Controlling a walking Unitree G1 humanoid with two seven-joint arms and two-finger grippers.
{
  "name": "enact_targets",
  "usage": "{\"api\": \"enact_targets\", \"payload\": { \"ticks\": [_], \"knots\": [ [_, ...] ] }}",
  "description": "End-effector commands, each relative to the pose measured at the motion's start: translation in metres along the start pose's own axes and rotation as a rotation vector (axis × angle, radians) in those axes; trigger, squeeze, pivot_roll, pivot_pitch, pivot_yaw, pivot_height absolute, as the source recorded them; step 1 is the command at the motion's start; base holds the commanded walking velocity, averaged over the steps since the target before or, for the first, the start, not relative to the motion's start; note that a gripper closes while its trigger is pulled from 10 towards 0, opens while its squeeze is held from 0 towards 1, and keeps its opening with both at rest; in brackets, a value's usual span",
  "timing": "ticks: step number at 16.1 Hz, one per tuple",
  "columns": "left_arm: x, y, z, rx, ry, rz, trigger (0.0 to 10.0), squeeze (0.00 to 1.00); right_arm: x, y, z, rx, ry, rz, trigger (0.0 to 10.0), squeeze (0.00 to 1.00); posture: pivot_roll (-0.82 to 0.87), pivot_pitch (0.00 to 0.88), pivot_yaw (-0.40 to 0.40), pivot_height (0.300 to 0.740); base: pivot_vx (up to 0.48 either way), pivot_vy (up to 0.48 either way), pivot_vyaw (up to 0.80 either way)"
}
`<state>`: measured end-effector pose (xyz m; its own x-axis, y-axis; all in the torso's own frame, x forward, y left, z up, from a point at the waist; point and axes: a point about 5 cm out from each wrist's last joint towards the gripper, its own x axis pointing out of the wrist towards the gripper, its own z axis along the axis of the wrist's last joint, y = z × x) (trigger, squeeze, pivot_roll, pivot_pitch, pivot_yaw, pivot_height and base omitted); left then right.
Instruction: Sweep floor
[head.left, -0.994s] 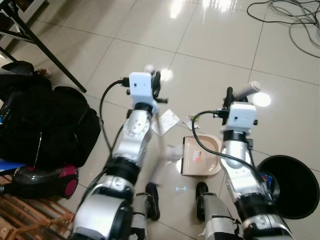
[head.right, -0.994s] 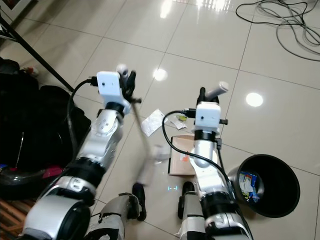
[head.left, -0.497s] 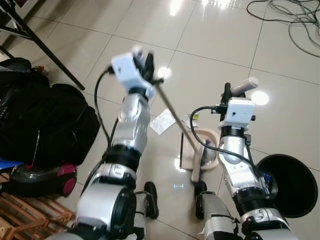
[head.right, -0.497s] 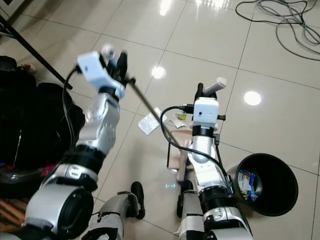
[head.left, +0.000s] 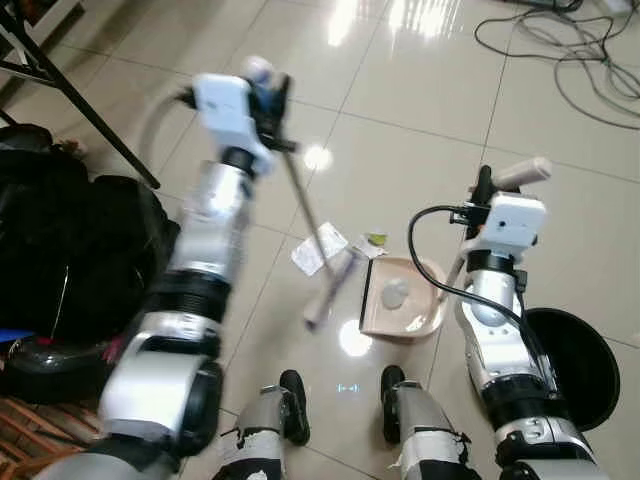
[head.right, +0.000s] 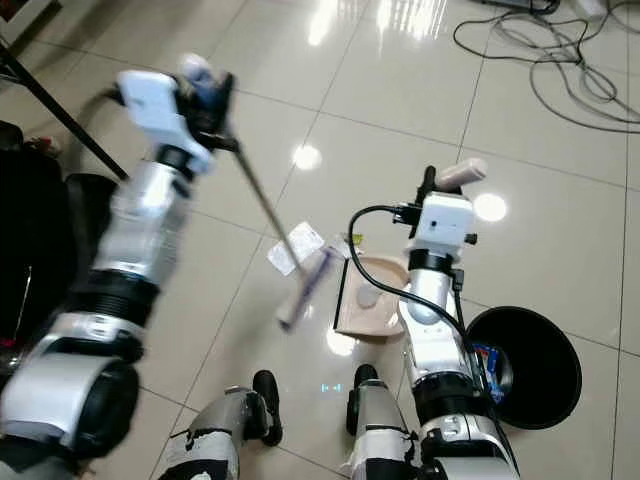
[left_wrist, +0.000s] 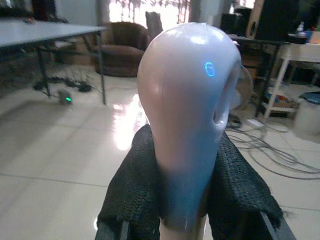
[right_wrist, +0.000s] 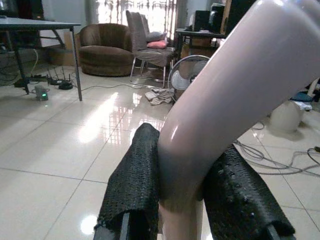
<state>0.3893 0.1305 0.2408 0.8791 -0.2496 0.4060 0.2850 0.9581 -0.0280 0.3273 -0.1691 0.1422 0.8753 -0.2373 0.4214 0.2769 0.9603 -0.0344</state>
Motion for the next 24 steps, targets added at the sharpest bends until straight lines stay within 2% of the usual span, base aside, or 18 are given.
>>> {"api": "enact_targets", "payload": {
  "ticks": [1,4,6,8,9,10,12,13,15,17,20,22,24],
  "knots": [
    [-0.001,0.006,0.006,0.018,-0.017,-0.014,10.0,0.00,-0.001,-0.001,0.006,0.030,-0.029,-0.003,10.0,0.00,-0.02,0.178,0.065,0.740,0.000,0.000,0.00],
    [-0.006,0.031,0.014,0.075,-0.022,0.026,10.0,0.00,0.000,-0.005,0.015,0.082,-0.062,-0.035,10.0,0.00,-0.02,0.152,0.069,0.740,0.000,0.000,0.00],
    [-0.014,0.049,0.011,0.143,0.019,0.072,10.0,0.00,0.001,-0.008,0.019,0.133,-0.070,-0.058,10.0,0.00,-0.03,0.135,0.071,0.740,0.000,0.000,0.00],
    [-0.026,0.066,-0.002,0.207,0.126,0.125,10.0,0.00,0.004,-0.012,0.028,0.159,-0.088,-0.075,10.0,0.00,-0.04,0.116,0.068,0.740,0.000,0.000,0.00],
    [-0.031,0.069,-0.007,0.222,0.159,0.128,10.0,0.00,0.006,-0.013,0.032,0.164,-0.093,-0.077,10.0,0.00,-0.04,0.113,0.068,0.740,0.000,0.000,0.00],
    [-0.043,0.070,-0.020,0.214,0.231,0.114,10.0,0.00,0.010,-0.013,0.041,0.183,-0.082,-0.060,10.0,0.00,-0.06,0.104,0.071,0.740,0.000,0.000,0.00],
    [-0.053,0.067,-0.031,0.191,0.279,0.088,10.0,0.00,0.013,-0.012,0.048,0.189,-0.064,-0.033,10.0,0.00,-0.08,0.095,0.074,0.740,0.000,0.000,0.00],
    [-0.069,0.057,-0.044,0.164,0.315,0.050,10.0,0.00,0.018,-0.011,0.059,0.184,-0.030,-0.005,10.0,0.00,-0.09,0.092,0.076,0.740,0.000,0.000,0.00],
    [-0.091,0.041,-0.060,0.138,0.368,0.032,10.0,0.00,0.021,-0.016,0.082,0.180,-0.011,0.025,10.0,0.00,-0.11,0.079,0.074,0.740,0.000,0.000,0.00],
    [-0.104,0.026,-0.065,0.119,0.397,0.023,10.0,0.00,0.024,-0.027,0.101,0.192,0.039,-0.015,10.0,0.00,-0.12,0.070,0.071,0.740,0.000,0.000,0.00],
    [-0.115,0.015,-0.063,0.140,0.384,0.019,10.0,0.00,0.024,-0.037,0.130,0.180,0.034,-0.041,10.0,0.00,-0.14,0.064,0.053,0.740,0.000,0.000,-0.46],
    [-0.119,0.012,-0.060,0.164,0.375,0.023,10.0,0.00,0.021,-0.039,0.137,0.179,0.029,-0.029,10.0,0.00,-0.14,0.060,0.014,0.740,0.000,0.000,-0.80],
    [-0.122,0.009,-0.054,0.148,0.378,0.070,10.0,0.00,0.018,-0.041,0.141,0.184,0.073,-0.013,10.0,0.00,-0.13,0.056,0.002,0.740,0.000,0.000,-0.80]
  ]
}}
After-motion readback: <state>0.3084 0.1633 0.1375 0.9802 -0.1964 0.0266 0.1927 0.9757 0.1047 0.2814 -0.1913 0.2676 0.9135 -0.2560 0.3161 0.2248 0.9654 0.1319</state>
